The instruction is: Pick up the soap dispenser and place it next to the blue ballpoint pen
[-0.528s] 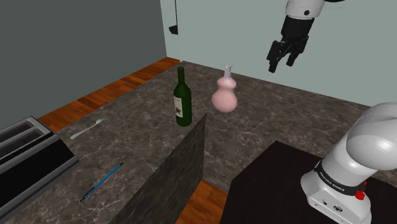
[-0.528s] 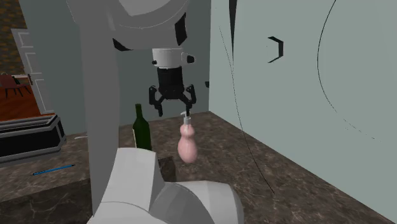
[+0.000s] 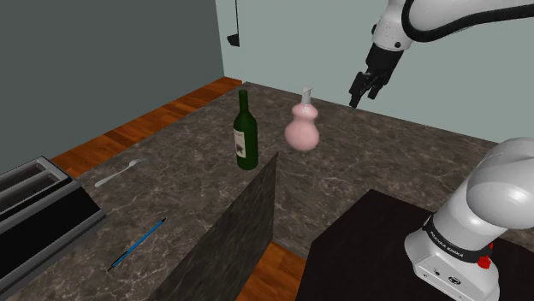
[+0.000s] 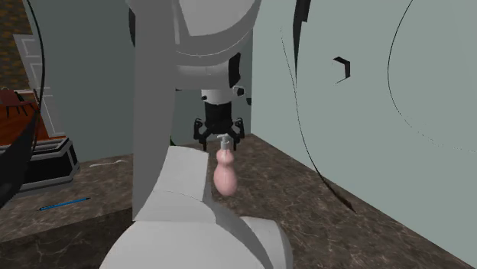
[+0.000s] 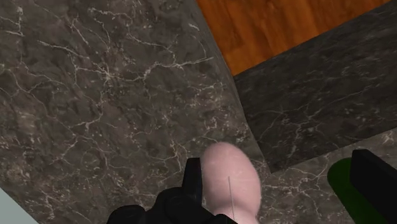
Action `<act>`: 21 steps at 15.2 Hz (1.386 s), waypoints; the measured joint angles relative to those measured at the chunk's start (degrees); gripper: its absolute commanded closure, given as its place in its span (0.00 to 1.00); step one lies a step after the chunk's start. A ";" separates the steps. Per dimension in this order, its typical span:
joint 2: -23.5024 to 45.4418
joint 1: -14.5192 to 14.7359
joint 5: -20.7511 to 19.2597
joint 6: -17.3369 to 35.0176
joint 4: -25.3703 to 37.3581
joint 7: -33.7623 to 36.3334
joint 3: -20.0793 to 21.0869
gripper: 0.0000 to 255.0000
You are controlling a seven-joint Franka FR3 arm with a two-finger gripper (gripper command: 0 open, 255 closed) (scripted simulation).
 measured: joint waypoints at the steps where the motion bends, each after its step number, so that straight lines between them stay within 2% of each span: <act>1: 1.06 0.21 -0.11 2.81 -0.78 -1.72 -1.07 0.00; 5: 7.77 1.66 0.29 14.64 -2.28 -8.97 -5.68 0.00; 10: 18.15 5.87 4.29 28.50 -1.56 -20.08 -12.29 0.00; 13: 25.08 10.37 10.11 35.40 0.55 -29.16 -17.32 0.00; 16: 31.66 15.70 19.19 40.16 3.50 -40.08 -22.21 0.00; 21: 37.77 19.15 27.97 43.74 5.45 -47.77 -24.29 0.00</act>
